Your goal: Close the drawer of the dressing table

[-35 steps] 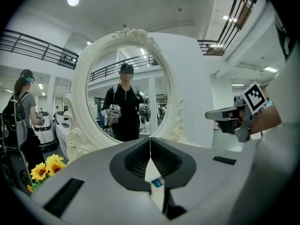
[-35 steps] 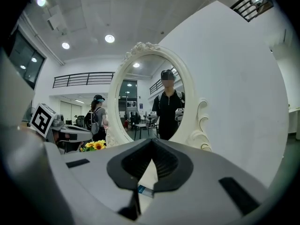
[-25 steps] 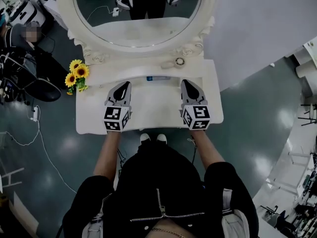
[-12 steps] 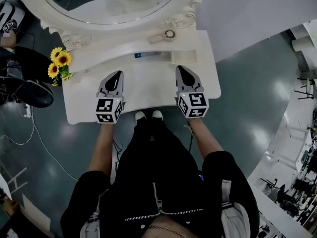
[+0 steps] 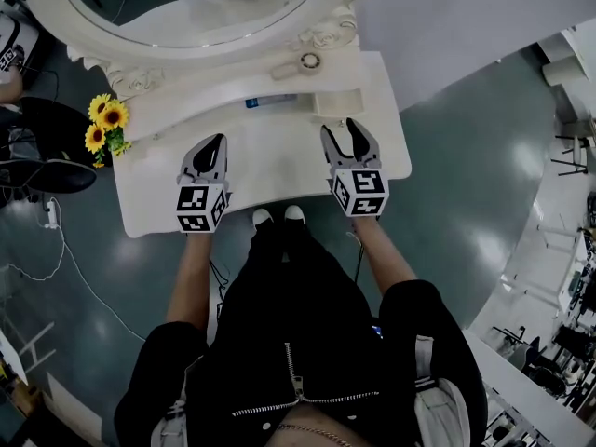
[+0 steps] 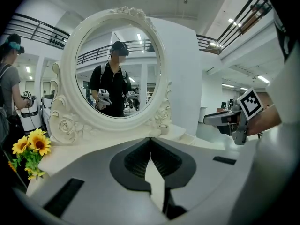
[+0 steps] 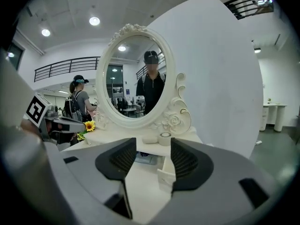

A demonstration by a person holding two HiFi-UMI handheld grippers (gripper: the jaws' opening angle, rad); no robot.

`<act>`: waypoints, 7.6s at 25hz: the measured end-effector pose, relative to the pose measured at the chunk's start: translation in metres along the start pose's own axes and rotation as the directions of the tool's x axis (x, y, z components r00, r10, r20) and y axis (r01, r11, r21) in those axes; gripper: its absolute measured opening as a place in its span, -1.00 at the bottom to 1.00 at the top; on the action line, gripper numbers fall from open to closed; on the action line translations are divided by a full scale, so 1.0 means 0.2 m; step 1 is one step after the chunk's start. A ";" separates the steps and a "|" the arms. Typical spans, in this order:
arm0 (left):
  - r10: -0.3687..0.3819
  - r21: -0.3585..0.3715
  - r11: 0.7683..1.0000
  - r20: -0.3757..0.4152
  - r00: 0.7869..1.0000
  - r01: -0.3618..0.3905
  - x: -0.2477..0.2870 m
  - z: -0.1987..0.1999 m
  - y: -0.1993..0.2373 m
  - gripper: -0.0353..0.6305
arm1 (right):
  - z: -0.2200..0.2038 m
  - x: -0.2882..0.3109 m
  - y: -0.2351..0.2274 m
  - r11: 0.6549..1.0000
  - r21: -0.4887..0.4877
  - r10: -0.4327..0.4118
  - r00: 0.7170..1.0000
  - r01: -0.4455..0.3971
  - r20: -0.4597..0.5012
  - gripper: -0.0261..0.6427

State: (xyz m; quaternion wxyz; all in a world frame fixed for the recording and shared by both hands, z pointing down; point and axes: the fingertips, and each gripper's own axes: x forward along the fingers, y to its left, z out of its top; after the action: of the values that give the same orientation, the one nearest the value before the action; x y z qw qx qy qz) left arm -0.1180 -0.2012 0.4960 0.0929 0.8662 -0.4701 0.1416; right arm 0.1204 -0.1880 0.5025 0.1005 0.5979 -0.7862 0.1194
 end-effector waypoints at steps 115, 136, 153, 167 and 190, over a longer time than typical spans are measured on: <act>0.145 -0.076 0.985 -0.146 0.979 -0.158 -0.09 -0.29 0.25 -0.83 | -0.88 0.48 -0.48 0.981 0.066 -0.129 0.871 0.182 -0.474 -0.61; 0.149 -0.081 0.983 -0.149 0.977 -0.163 -0.07 -0.29 0.28 -0.83 | -0.86 0.50 -0.53 0.987 0.033 -0.128 0.881 0.160 -0.455 -0.61; 0.167 -0.086 0.980 -0.148 0.975 -0.181 -0.03 -0.26 0.30 -0.83 | -0.81 0.59 -0.56 0.989 0.049 -0.104 0.891 0.140 -0.442 -0.61; 0.181 -0.089 0.976 -0.156 0.971 -0.196 0.01 -0.26 0.33 -0.83 | -0.80 0.67 -0.57 0.991 0.049 -0.092 0.892 0.126 -0.443 -0.61; 0.209 -0.101 0.969 -0.165 0.964 -0.228 0.03 -0.26 0.39 -0.83 | -0.76 0.80 -0.60 0.991 0.052 -0.089 0.903 0.122 -0.420 -0.61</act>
State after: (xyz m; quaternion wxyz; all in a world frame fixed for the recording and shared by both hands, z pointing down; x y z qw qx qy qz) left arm -0.1887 -0.2329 0.5494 0.1638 0.7885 -0.5620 0.1889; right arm 0.1962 -0.3198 0.7028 0.2491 0.6039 -0.7078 0.2690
